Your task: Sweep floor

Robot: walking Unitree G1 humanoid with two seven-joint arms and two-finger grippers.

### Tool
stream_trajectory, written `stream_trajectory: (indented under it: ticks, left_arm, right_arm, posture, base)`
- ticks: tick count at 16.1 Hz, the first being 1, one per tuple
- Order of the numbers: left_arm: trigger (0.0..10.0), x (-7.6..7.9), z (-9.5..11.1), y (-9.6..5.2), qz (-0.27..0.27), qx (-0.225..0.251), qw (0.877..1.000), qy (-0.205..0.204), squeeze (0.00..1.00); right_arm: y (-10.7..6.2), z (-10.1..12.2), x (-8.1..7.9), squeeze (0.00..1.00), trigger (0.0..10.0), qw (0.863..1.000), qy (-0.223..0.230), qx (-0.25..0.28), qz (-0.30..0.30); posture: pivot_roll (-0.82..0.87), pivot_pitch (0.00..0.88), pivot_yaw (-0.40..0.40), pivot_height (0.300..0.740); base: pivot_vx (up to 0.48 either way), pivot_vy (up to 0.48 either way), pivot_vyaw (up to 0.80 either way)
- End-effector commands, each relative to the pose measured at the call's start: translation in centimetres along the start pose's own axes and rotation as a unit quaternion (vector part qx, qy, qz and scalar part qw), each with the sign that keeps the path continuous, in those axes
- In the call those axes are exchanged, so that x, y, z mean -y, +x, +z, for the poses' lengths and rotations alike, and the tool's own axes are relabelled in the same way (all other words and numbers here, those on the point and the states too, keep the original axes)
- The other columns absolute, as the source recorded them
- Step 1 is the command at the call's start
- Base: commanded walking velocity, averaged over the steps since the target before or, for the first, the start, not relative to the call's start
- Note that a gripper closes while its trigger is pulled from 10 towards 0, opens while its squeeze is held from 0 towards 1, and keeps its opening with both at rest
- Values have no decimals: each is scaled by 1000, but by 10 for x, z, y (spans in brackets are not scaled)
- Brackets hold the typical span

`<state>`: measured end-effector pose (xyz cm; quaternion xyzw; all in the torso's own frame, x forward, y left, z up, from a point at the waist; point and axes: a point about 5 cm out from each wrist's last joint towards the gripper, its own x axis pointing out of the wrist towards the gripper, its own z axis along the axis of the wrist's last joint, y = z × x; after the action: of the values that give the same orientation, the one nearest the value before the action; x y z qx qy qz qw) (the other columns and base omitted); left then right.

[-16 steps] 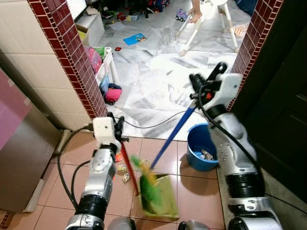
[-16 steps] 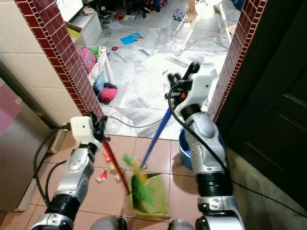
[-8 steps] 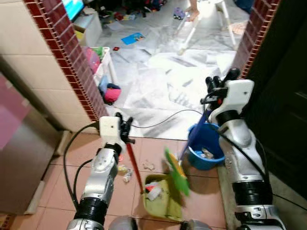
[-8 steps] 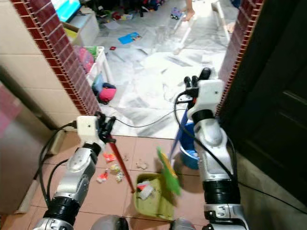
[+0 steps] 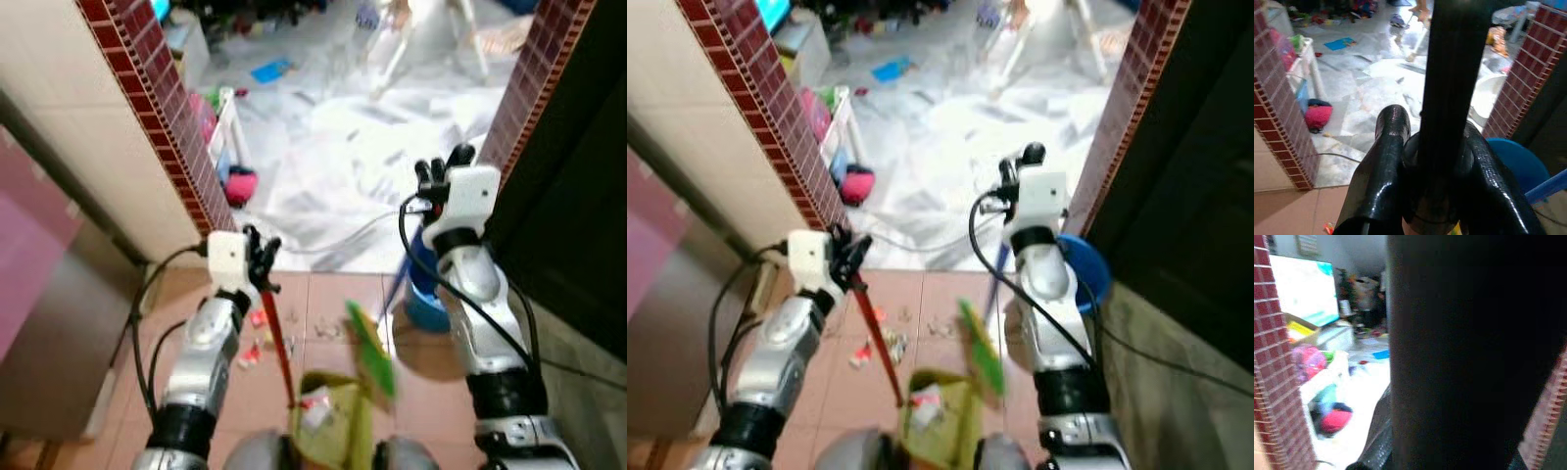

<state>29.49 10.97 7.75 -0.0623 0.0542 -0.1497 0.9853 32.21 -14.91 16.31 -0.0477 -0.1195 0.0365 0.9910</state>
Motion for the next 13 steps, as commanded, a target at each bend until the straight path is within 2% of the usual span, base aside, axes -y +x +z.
stream_trajectory:
  ticks: [1,3,5,7,10,13]
  left_arm:
    - [10000,-7,0,-2,5,-7,1000,1,0]
    - [10000,-8,1,-2,8,-9,1000,7,0]
    - [10000,-8,2,-2,10,-7,1000,-5,0]
    - [10000,-6,5,-4,5,5,1000,-12,0]
    - [10000,-7,6,-7,1,5,1000,-8,0]
    - [10000,-5,11,-4,3,21,1000,-7,0]
  right_arm:
    - [2,10,-5,0,10000,999,-20,25,8]
    - [-1,7,-6,0,10000,999,-34,20,5]
    - [-5,2,-6,0,10000,999,-32,8,5]
    - [-10,-4,-5,0,10000,999,-49,-1,8]
    - [-15,-11,-8,0,10000,999,-49,-15,6]
    - [-14,-12,-18,0,10000,999,-40,-15,22]
  posture:
    - [-88,68,66,740]
    - [-93,70,62,740]
    - [-93,70,62,740]
    - [-93,76,48,740]
    - [-89,85,58,740]
    - [-89,90,82,740]
  base:
    - [0,480,0]
    - [0,240,0]
    - [0,0,-800]
    - [0,0,-800]
    - [0,0,-800]
    - [0,0,-800]
